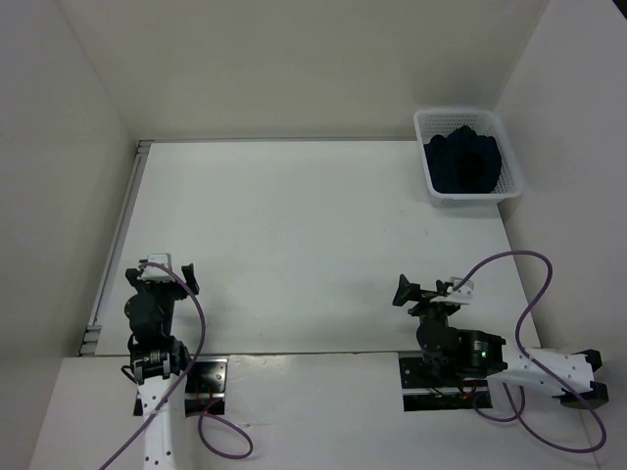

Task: Fold and stack the shorts
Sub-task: Grab the shorts from the pile

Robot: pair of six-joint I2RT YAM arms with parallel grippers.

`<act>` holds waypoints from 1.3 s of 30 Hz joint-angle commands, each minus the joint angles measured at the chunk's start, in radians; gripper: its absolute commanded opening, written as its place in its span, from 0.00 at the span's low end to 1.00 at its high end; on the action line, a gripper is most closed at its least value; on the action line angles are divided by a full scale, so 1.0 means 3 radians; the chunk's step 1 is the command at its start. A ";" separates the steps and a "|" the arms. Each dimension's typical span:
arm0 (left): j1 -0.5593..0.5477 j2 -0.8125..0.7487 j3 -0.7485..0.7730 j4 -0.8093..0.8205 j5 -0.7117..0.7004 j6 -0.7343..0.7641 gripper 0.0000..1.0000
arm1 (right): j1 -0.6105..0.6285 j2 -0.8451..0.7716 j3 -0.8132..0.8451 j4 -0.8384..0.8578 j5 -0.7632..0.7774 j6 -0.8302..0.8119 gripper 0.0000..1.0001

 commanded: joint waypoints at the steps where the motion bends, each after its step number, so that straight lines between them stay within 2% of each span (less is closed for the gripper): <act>1: -0.0011 -0.0057 -0.0065 0.0196 0.0031 0.0011 1.00 | 0.0040 -0.0054 -0.0014 0.0151 0.0506 -0.0010 0.99; 3: -0.0011 -0.0057 -0.0065 0.0196 0.0076 0.0011 1.00 | 0.0040 -0.0054 -0.0044 0.0151 0.0506 -0.0133 0.99; 9: -0.0011 -0.0057 -0.0024 0.0028 0.1276 0.0011 1.00 | 0.0286 -0.0054 0.0047 0.0115 0.0772 -0.0184 0.99; 11: -0.0011 -0.0057 0.0037 -0.0272 0.1838 0.0011 1.00 | 0.0286 -0.0054 0.0144 0.0354 0.0492 -0.0780 0.99; 12: -0.0011 -0.0057 0.0037 -0.0274 0.2185 0.0011 1.00 | 0.0286 -0.0054 0.0205 0.0654 0.0187 -0.1228 0.99; 13: -0.0011 -0.0057 0.0037 -0.0274 0.2386 0.0011 1.00 | 0.0286 -0.0054 0.0307 0.0728 -0.0394 -0.2032 0.99; 14: -0.0011 -0.0057 0.0037 -0.0421 0.2682 0.0011 1.00 | 0.0286 -0.0054 0.0364 0.0430 -0.2019 -0.3949 0.99; 15: -0.0011 -0.0057 0.0037 -0.0534 0.3140 0.0011 1.00 | 0.0286 -0.0054 0.0365 -0.0104 -0.2359 -0.4717 0.99; 16: -0.0011 -0.0026 0.0037 -0.0631 0.3211 0.0011 1.00 | 0.0286 -0.0054 0.0142 0.0103 -0.2363 -0.5262 0.99; 17: -0.0047 -0.0026 0.0037 -0.0632 0.3211 0.0011 1.00 | 0.0286 -0.0054 -0.0027 0.0890 -0.2206 -0.5910 1.00; 19: -0.0047 -0.0056 0.0037 -0.0556 0.2952 0.0011 1.00 | 0.0286 -0.0054 -0.0208 0.0959 -0.2418 -0.6470 1.00; 20: -0.0047 -0.0057 -0.0013 -0.0459 0.2794 0.0011 1.00 | 0.0286 -0.0054 -0.0208 0.0959 -0.2703 -0.6585 1.00; 21: -0.0047 -0.0057 -0.0049 -0.0372 0.2412 0.0011 1.00 | 0.0286 -0.0054 -0.0244 0.1389 -0.2797 -0.6677 1.00; 22: -0.0047 -0.0057 -0.0050 -0.0260 0.2267 0.0011 1.00 | 0.0255 -0.0054 -0.0284 0.1652 -0.2899 -0.6790 1.00; 23: -0.0047 -0.0057 -0.0050 -0.0229 0.2179 0.0011 1.00 | 0.0123 -0.0054 -0.0285 0.1811 -0.3209 -0.6983 1.00; 24: -0.0047 -0.0057 -0.0050 -0.0152 0.2178 0.0011 1.00 | 0.0011 -0.0054 -0.0209 0.1934 -0.3394 -0.7041 1.00; 26: -0.0047 0.0009 -0.0050 0.0526 0.2427 0.0011 1.00 | -0.0392 0.0058 -0.0020 0.2210 -0.3838 -0.7041 1.00; 28: -0.0088 0.0198 0.0047 0.1108 0.2795 0.0011 1.00 | -0.0664 0.0358 0.0245 0.2156 -0.3902 -0.6914 1.00; 30: -0.0276 0.0759 0.0388 0.1111 0.2808 0.0011 1.00 | -0.0951 0.1251 0.0756 0.2318 -0.3725 -0.6532 1.00; 31: -0.0449 0.1364 0.0532 0.1142 0.2524 0.0011 1.00 | -0.1058 0.1650 0.1280 0.2446 -0.3657 -0.6348 1.00; 32: -0.0552 0.1729 0.0710 0.1142 0.2303 0.0011 1.00 | -0.1424 0.2474 0.1614 0.2447 -0.3621 -0.5855 1.00; 33: -0.0664 0.2118 0.0950 0.1071 0.2033 0.0011 1.00 | -0.1691 0.2887 0.1987 0.2356 -0.3676 -0.5561 1.00; 34: -0.0787 0.2921 0.1631 0.0954 0.1742 0.0011 1.00 | -0.1977 0.3260 0.2380 0.2076 -0.3743 -0.5245 1.00; 35: -0.1057 0.3319 0.2063 0.0644 0.1091 0.0011 1.00 | -0.2516 0.3983 0.3144 0.1937 -0.3774 -0.4553 1.00; 36: -0.1171 0.3693 0.2513 0.0489 0.0780 0.0011 1.00 | -0.2759 0.4324 0.3506 0.1789 -0.3744 -0.4237 1.00; 37: -0.1243 0.4395 0.3373 0.0351 0.0519 0.0011 1.00 | -0.3005 0.4632 0.4213 0.1367 -0.3743 -0.3925 1.00; 38: -0.1274 0.4706 0.3766 0.0162 0.0238 0.0011 1.00 | -0.3235 0.4959 0.4579 0.1069 -0.3794 -0.3634 1.00; 39: -0.1315 0.4947 0.4063 -0.0138 0.0185 0.0011 1.00 | -0.3647 0.5544 0.4927 0.0803 -0.3850 -0.3074 1.00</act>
